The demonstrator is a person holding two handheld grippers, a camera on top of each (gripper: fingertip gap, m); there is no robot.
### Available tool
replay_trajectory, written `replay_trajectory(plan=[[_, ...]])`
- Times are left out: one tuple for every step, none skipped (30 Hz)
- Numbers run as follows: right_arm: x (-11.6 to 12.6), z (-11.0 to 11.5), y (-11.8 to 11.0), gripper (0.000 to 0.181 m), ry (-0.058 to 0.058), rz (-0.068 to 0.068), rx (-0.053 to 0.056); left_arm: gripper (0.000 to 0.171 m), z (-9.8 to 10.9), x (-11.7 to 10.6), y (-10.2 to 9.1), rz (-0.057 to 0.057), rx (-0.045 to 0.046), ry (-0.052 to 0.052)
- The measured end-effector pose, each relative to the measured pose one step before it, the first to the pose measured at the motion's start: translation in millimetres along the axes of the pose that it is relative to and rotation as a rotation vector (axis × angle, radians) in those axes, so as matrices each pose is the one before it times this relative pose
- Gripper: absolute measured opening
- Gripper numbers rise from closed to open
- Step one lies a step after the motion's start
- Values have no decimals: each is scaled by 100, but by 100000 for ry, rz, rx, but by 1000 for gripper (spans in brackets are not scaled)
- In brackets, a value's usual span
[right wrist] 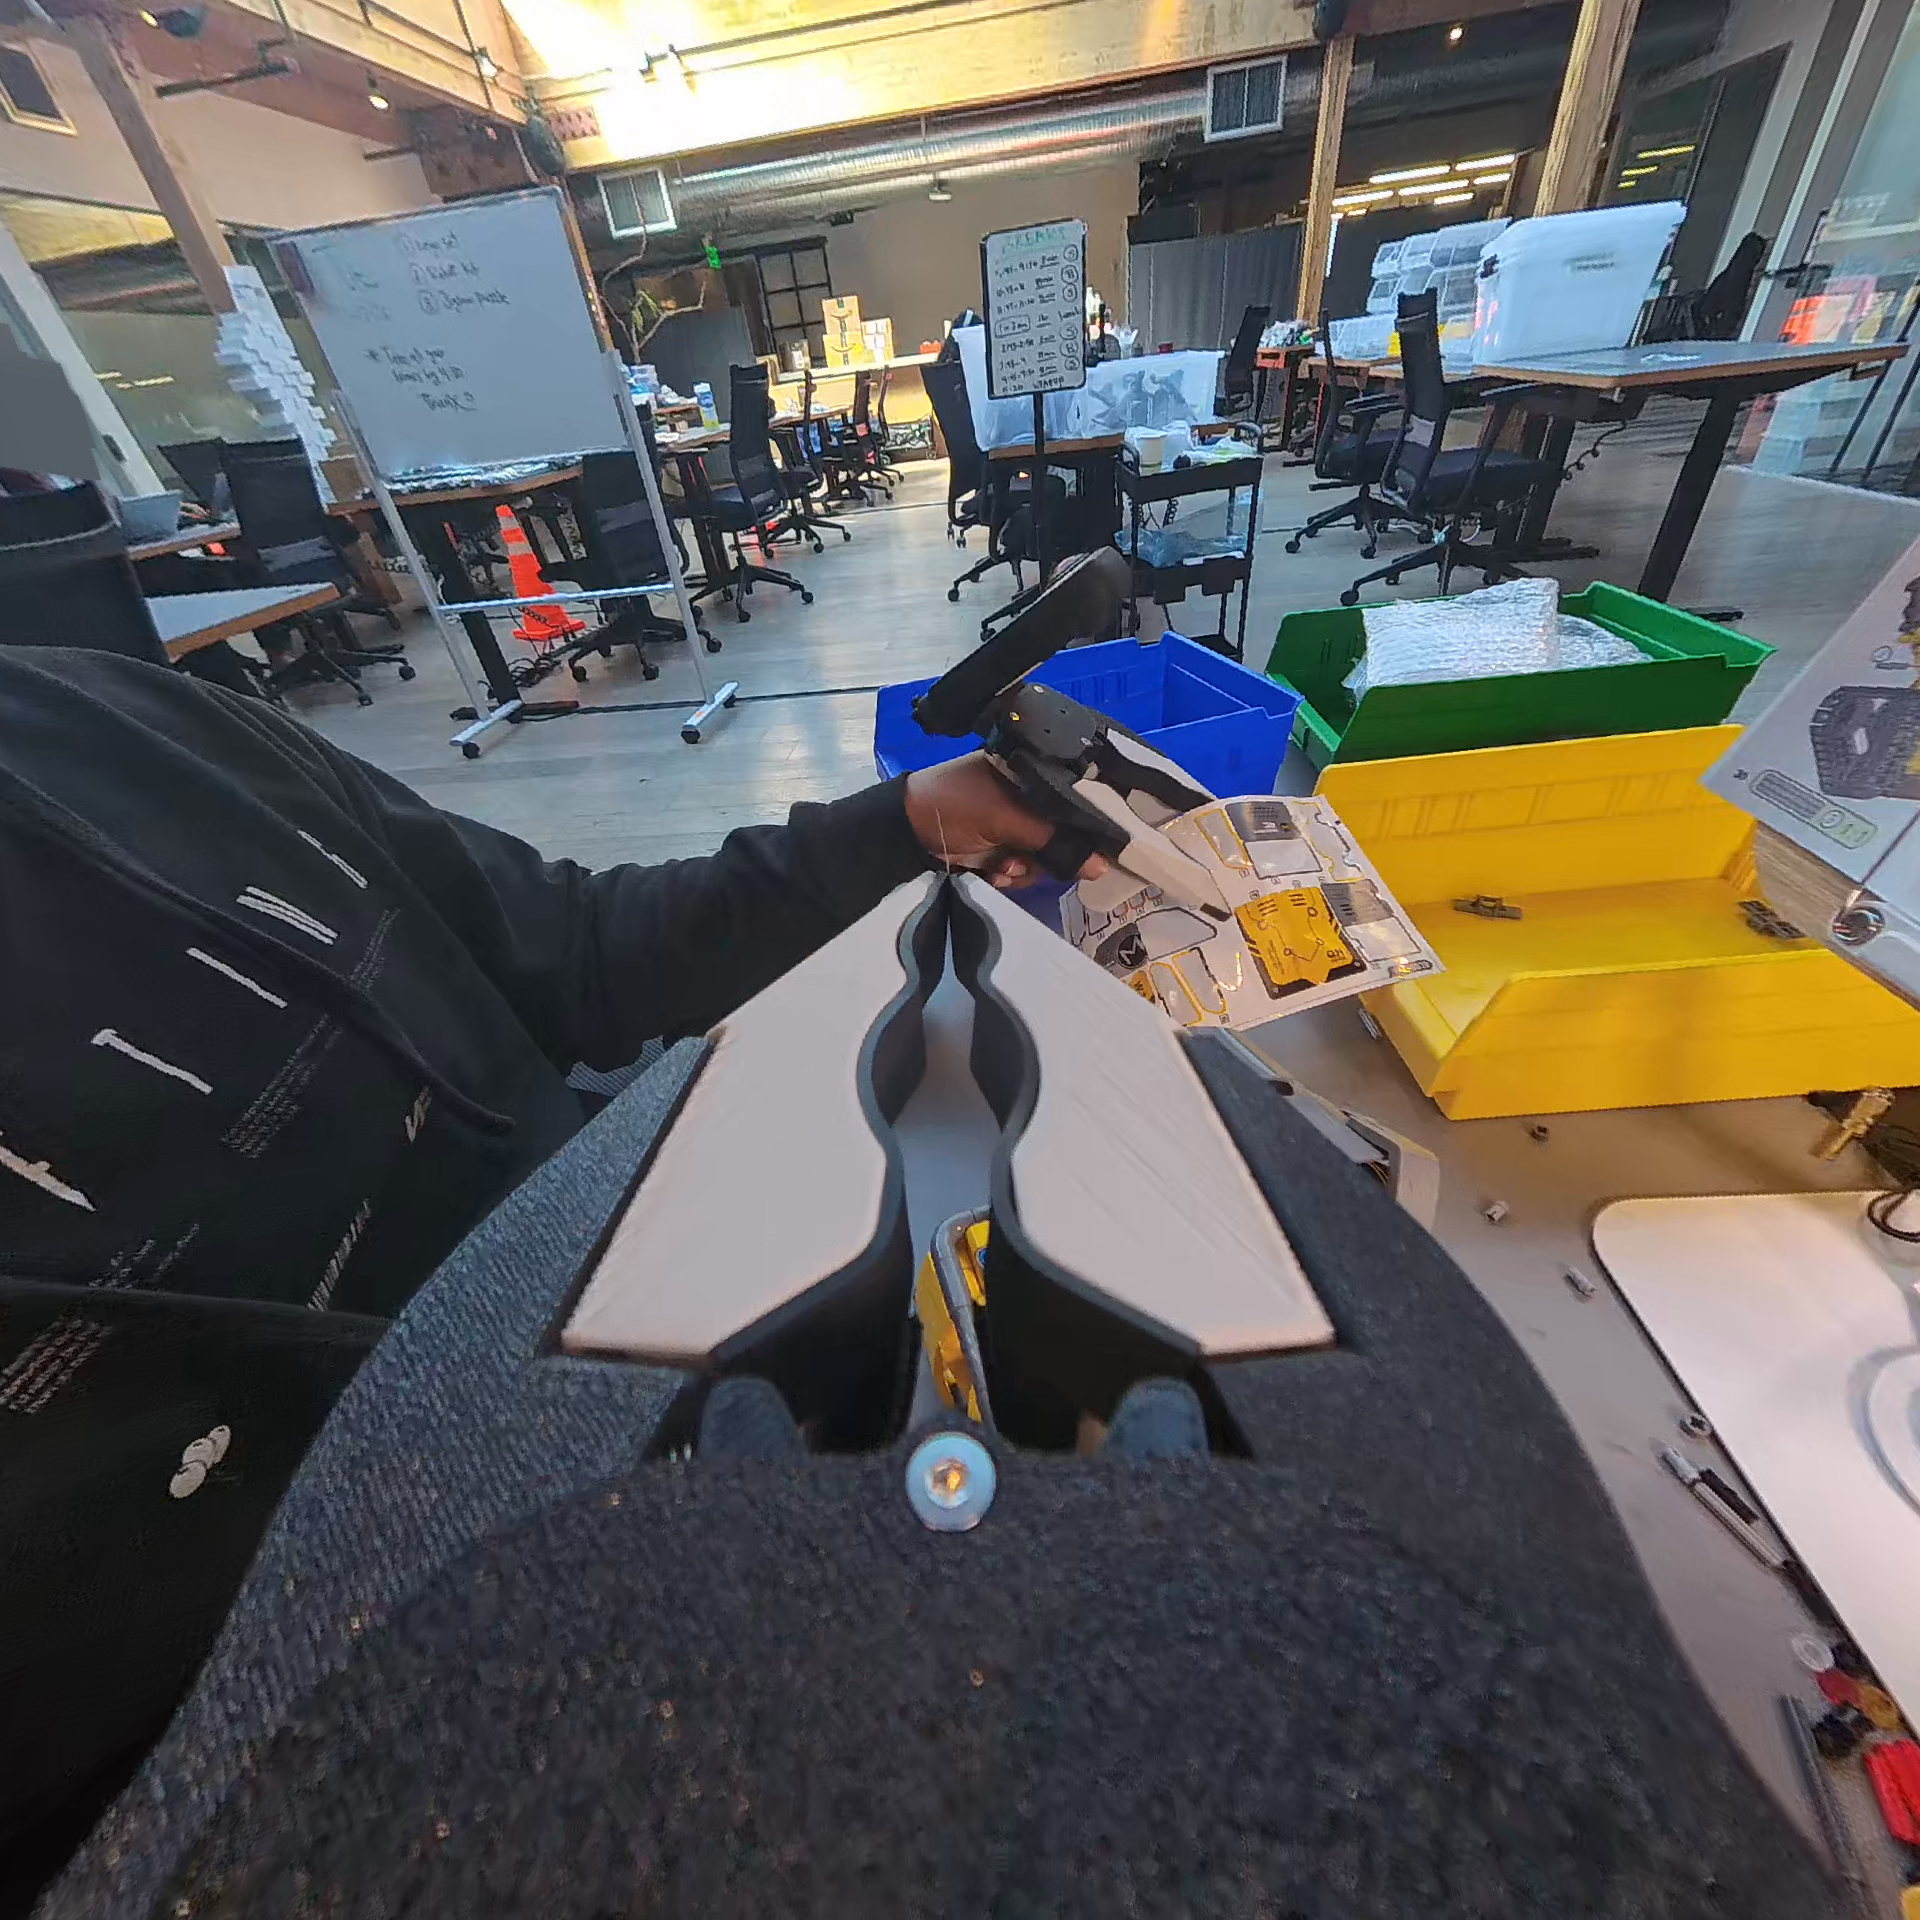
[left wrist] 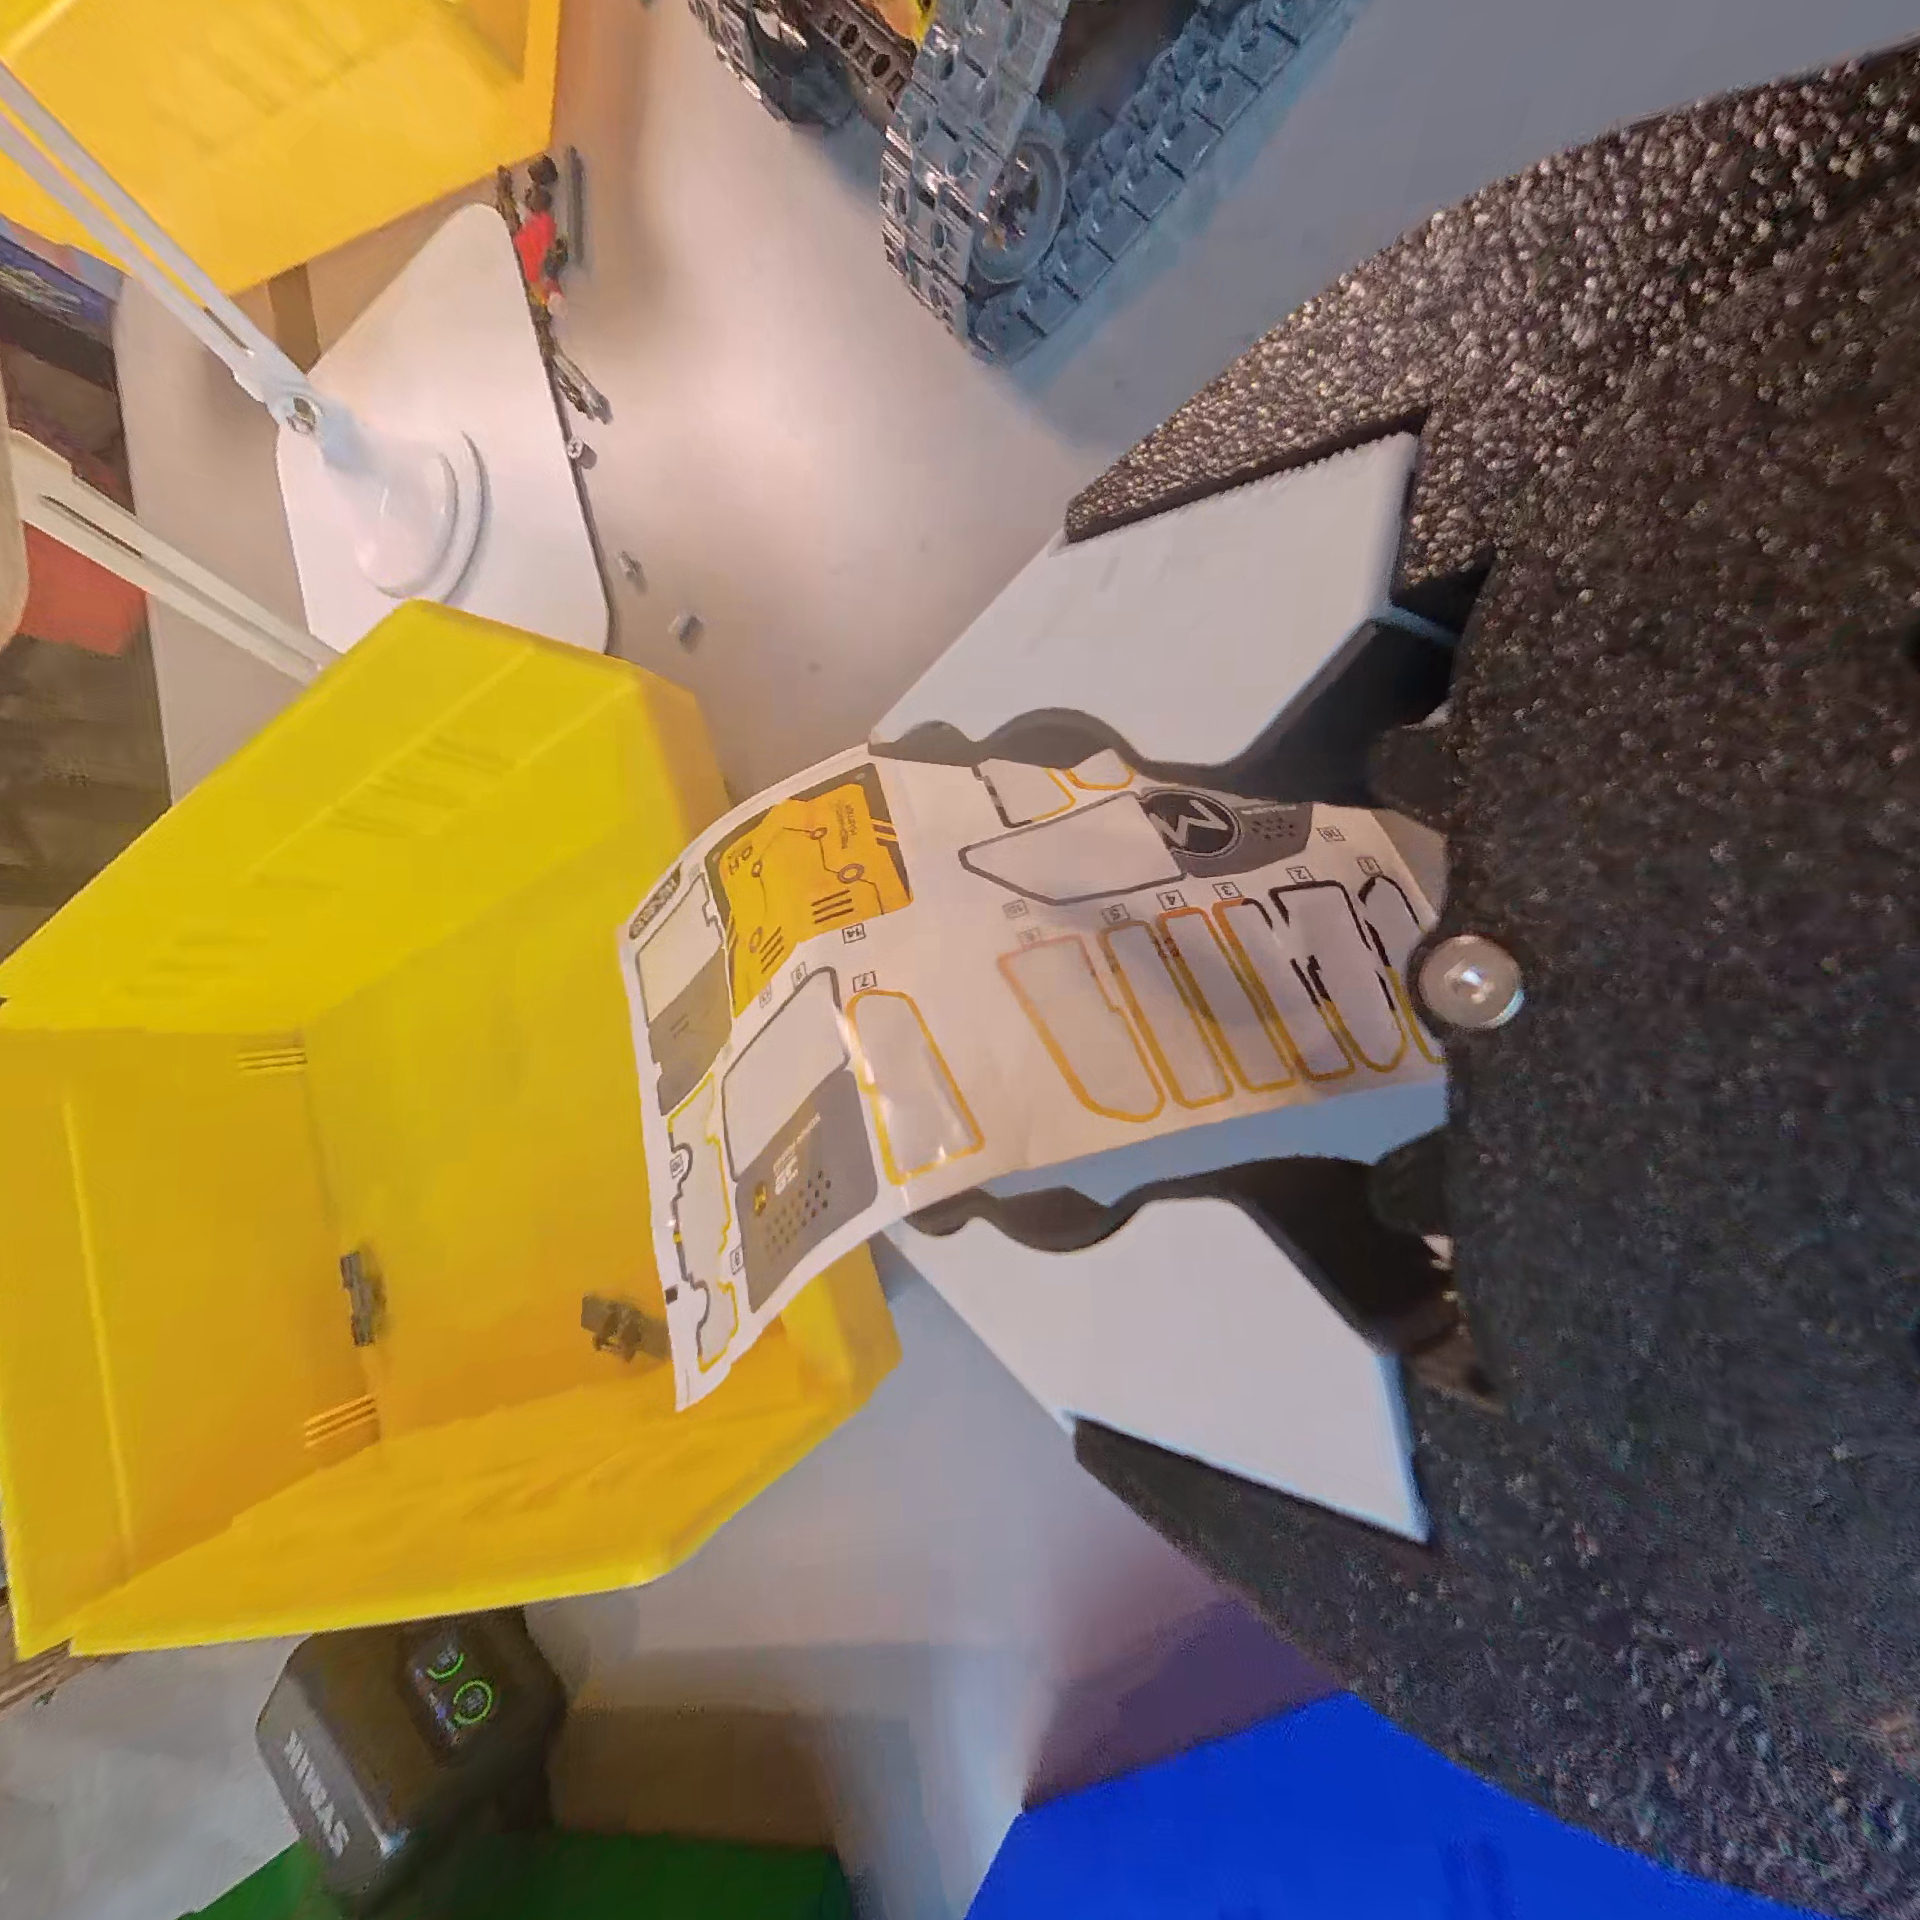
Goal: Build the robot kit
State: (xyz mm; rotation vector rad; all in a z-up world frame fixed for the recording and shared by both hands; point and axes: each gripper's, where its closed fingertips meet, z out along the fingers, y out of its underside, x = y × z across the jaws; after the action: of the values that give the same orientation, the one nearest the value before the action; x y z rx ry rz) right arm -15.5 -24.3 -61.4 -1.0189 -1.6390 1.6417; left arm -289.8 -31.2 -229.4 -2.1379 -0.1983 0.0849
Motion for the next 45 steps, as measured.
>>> replay_trajectory(plan=[[33,-1,45,0,42,52,-134,83,179,62,629,2060,-3695,-223],[23,12,35,0,6,60,-135,86,282,123,841,2210,-4832,82],[29,2,49,0,51,3,-160,88,372,260,985,2152,-5555,946],[40,22,63,0,102,-10,-197,90,436,450,1018,1824,-5657,2226],[44,15,55,0,88,15,-218,92,424,497,722,1138,-3959,2679],[42,19,69,0,135,32,-245,95,246,252,106,327,-535,1205],[53,1,53,0,233,-110,-251,92,-39,-11,-303,229,1654,-286],[60,-15,41,0,313,-214,-223,92,-271,-198,-448,275,2179,-1215],[62,-43,15,0,378,-243,-156,92,-392,-352,-539,270,2848,-1901],[60,-72,-44,0,344,-244,148,92,-470,-385,-660,482,3899,-2059],[37,-71,-95,0,185,-73,441,92,-512,-375,-806,722,4780,-2039],[38,-74,-84,0,97,79,412,92,-528,-400,-873,851,5093,-2273],[53,-52,-48,0,192,42,207,92,-526,-412,-1020,1126,5854,-2519],[76,-38,-11,0,288,-37,75,93,-511,-347,-1075,1037,6147,-2200],[47,-20,3,0,186,12,45,91,-461,-168,-945,334,5257,-1113],[4,-9,3,0,21,42,51,91,-358,98,-857,-73,4797,515],[28,1,-12,0,108,-57,83,90,-261,364,-785,-206,4713,1834],[19,-2,-13,0,165,-156,33,87,-174,578,-673,-578,4213,2694],[29,9,9,0,156,-153,-65,84,-42,815,-568,-653,3655,3699],[30,3,14,0,242,-187,-94,81,78,1018,-410,-340,2891,4349],[40,-6,5,0,274,-223,-29,78,189,1047,-249,169,1915,4064],[30,-11,0,0,230,-227,19,76,292,1099,-94,660,1053,4031],[47,-29,-8,0,373,-340,15,73,344,1179,-17,667,673,4453],[66,-33,-12,0,460,-457,-28,70,381,1218,-5,197,786,4724],[51,-40,-4,0,378,-462,-5,69,399,1290,-22,-949,960,5494],[33,-54,-36,0,325,-526,167,66,429,1368,20,-2585,710,6448],[22,-55,-55,0,174,-417,297,66,465,1384,75,-3825,558,7031],[-5,-51,-61,0,-46,-92,252,66,499,1360,71,-4287,715,7260],[-1,-41,-46,0,-75,72,201,66,529,1255,88,-3930,545,6877],[5,-43,-77,0,45,-50,364,68,554,1088,168,-2765,19,5952],[-15,-34,-57,0,-109,-115,291,70,576,902,262,-1433,-650,4805],[-46,-24,-21,0,-283,-319,100,73,583,763,302,-670,-921,3989],[-48,-20,-18,0,-141,-957,107,77,577,679,252,-455,-656,3507],[-56,-3,-3,0,-85,-1610,150,79,532,563,163,-451,-93,2879],[-79,-1,21,0,-230,-1820,32,80,479,525,73,-353,339,2522],[-65,24,65,0,-164,-1840,-255,80,409,516,6,-218,529,2427],[-44,34,110,0,123,-2309,-549,79,343,516,-56,-62,659,2419],[-107,46,114,0,1,-2880,-568,77,282,423,-76,-2,491,1822],[-165,65,127,0,-304,-2860,-594,74,228,268,-30,45,135,1033],[-171,76,133,0,-281,-2490,-629,73,202,182,-11,129,20,741],[-108,104,140,0,-83,-2087,-704,71,142,216,-82,312,490,930],[-120,116,138,0,-168,-1513,-697,66,116,207,-132,214,907,733],[-113,126,143,0,-379,-834,-676,62,107,36,-58,67,529,-304],[-94,114,152,0,-307,-405,-706,60,91,-79,30,389,-175,-1044],[-21,111,153,0,101,-420,-785,59,19,-82,53,828,-275,-980]])
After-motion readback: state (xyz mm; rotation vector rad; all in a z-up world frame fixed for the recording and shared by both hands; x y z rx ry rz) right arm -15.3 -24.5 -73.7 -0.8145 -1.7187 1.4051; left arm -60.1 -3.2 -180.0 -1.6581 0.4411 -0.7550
